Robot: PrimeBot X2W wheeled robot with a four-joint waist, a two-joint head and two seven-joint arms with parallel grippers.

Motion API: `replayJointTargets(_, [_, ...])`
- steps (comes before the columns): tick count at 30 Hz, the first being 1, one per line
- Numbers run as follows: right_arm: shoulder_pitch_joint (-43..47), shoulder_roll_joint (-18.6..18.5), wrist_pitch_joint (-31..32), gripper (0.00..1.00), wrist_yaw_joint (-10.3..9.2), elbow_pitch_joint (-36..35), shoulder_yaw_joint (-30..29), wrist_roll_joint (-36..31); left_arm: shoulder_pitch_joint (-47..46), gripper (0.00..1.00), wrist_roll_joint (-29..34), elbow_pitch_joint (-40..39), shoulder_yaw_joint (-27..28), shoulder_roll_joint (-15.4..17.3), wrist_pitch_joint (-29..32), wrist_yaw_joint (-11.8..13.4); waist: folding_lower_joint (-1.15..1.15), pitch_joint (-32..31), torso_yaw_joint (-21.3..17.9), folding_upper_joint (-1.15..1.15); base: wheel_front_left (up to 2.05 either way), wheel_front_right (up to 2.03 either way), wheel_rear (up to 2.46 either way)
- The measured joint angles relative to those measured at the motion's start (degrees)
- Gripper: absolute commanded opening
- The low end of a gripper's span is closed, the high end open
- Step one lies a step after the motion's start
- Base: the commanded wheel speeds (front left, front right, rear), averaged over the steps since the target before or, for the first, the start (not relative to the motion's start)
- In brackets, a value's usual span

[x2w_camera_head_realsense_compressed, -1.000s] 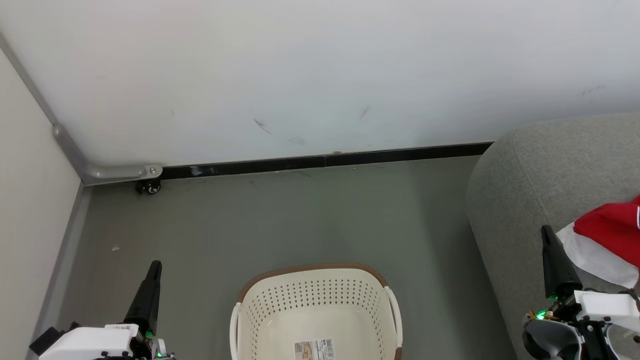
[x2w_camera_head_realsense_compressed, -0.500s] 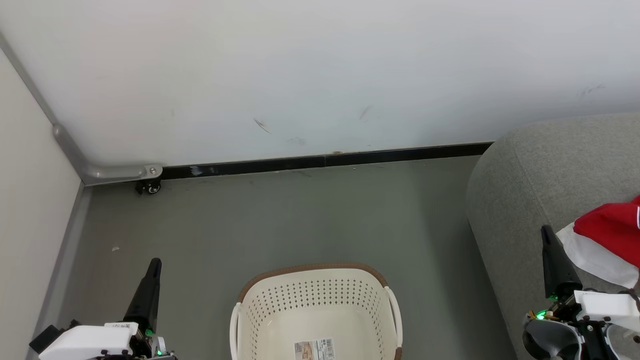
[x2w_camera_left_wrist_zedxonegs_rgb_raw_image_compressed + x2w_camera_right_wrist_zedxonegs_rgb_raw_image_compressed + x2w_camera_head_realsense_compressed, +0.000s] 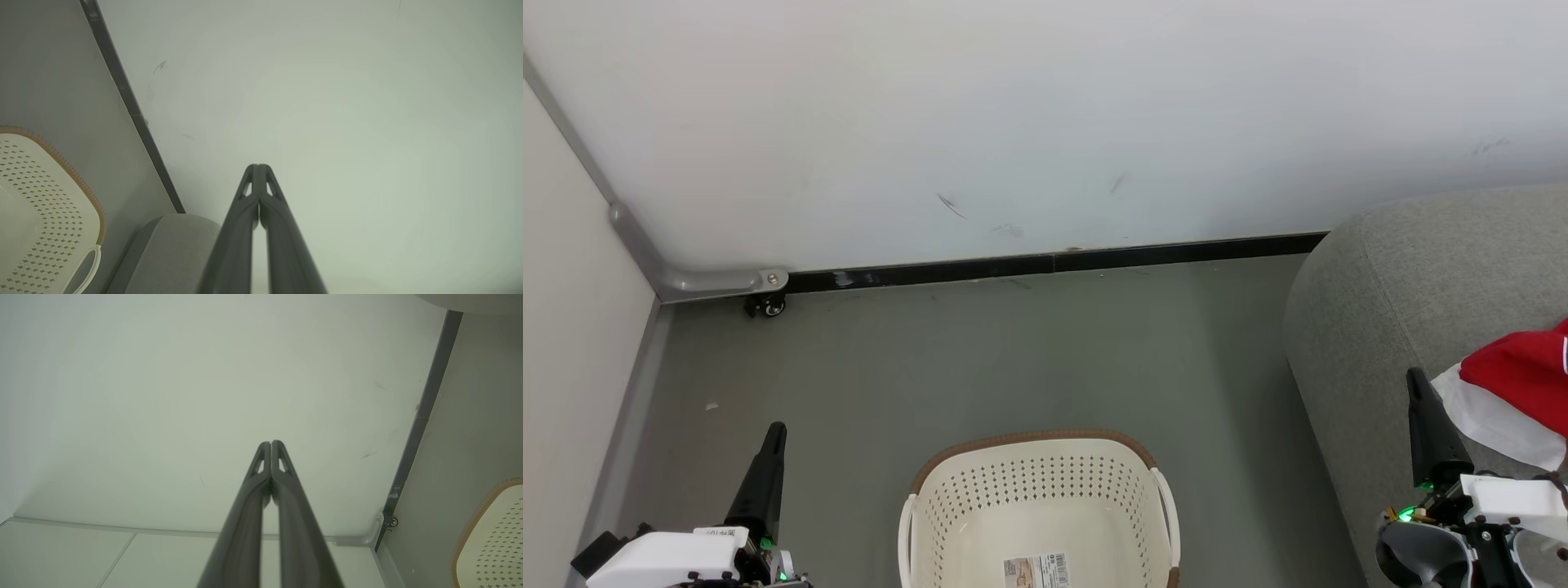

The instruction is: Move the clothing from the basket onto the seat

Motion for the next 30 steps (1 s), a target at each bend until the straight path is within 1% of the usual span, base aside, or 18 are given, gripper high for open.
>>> replayJointTargets(30, [0.00, 0.00, 0.00, 0.00, 0.00, 0.00, 0.01, 0.00, 0.00, 0.00, 0.01, -0.01, 0.07, -0.04, 0.01, -0.01, 0.00, 0.01, 0.00, 0.00, 0.00, 0.00, 0.00])
